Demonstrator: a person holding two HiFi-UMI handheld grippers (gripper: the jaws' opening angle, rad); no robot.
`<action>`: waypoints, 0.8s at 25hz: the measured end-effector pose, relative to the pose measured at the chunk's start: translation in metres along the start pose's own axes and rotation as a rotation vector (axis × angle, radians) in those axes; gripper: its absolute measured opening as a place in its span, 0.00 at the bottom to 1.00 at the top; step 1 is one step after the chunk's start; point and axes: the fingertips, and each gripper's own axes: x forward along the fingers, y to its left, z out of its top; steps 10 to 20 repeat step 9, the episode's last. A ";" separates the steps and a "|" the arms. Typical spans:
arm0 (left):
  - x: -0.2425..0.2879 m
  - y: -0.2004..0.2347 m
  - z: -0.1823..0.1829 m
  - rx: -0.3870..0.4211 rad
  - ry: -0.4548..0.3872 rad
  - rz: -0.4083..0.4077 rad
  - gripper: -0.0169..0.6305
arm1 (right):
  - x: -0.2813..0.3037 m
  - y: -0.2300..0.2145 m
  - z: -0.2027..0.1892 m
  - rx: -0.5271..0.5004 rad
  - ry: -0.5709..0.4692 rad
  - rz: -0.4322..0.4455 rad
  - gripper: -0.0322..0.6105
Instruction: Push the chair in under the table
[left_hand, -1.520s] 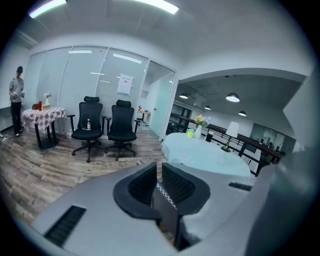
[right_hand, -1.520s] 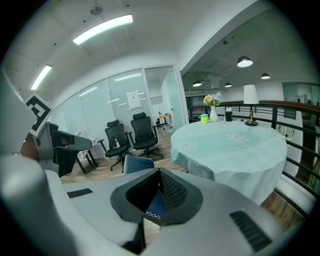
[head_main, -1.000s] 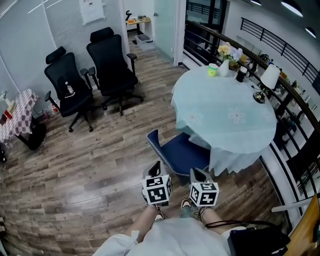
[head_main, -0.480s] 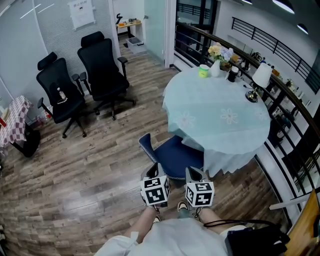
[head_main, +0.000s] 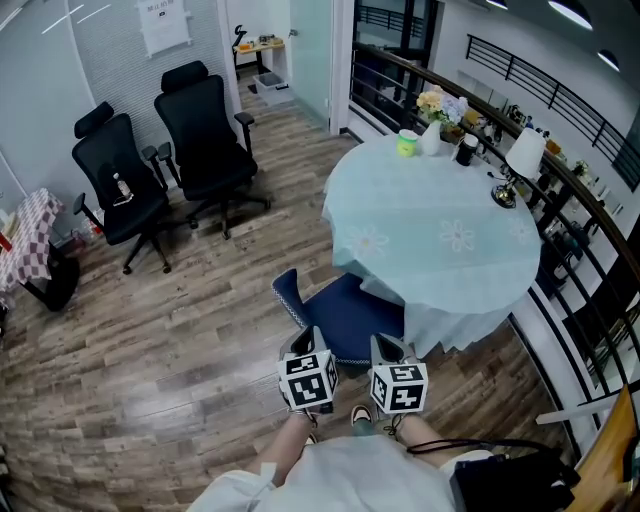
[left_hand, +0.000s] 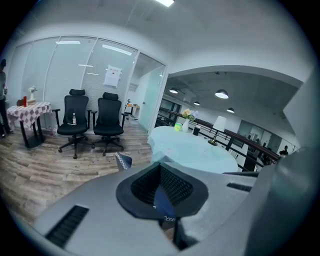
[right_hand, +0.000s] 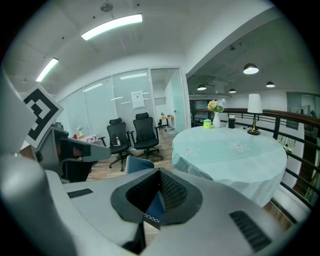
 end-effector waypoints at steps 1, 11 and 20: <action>0.000 0.001 0.001 -0.002 -0.001 0.005 0.03 | 0.000 -0.001 0.000 0.002 0.002 0.001 0.07; 0.007 0.005 0.009 -0.010 -0.009 0.031 0.03 | 0.006 -0.009 0.005 0.007 0.004 0.006 0.07; 0.007 0.005 0.009 -0.010 -0.009 0.031 0.03 | 0.006 -0.009 0.005 0.007 0.004 0.006 0.07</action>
